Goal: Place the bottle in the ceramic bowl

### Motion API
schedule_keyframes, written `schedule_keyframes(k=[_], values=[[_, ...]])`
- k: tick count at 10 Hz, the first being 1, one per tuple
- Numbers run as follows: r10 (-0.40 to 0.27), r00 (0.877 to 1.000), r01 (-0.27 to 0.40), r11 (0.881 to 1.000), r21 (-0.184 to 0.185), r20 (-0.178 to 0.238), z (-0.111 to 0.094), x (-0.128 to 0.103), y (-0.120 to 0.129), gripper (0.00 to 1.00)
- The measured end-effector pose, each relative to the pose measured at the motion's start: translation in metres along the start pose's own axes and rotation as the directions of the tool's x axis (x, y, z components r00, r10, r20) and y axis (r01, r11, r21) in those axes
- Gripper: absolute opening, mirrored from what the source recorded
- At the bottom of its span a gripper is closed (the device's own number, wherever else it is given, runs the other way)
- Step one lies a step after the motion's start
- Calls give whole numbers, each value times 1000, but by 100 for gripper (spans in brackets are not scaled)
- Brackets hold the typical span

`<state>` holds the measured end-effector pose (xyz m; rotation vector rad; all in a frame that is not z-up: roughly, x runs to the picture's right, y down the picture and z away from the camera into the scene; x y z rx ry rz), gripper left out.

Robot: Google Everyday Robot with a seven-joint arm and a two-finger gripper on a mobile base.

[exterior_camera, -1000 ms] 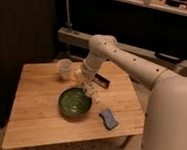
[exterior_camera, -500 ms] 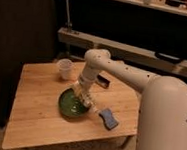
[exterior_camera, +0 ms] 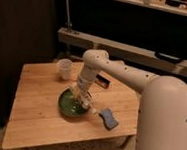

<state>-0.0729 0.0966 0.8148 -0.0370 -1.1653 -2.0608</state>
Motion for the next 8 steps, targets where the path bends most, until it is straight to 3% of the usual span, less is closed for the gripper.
schedule_keyframes(k=[2, 4, 8], values=[[-4, 1000, 4, 1000, 7, 10, 4, 1, -3, 64], [-8, 1000, 8, 1000, 12, 10, 4, 1, -4, 76], [-8, 1000, 8, 1000, 12, 10, 4, 1, -4, 76]])
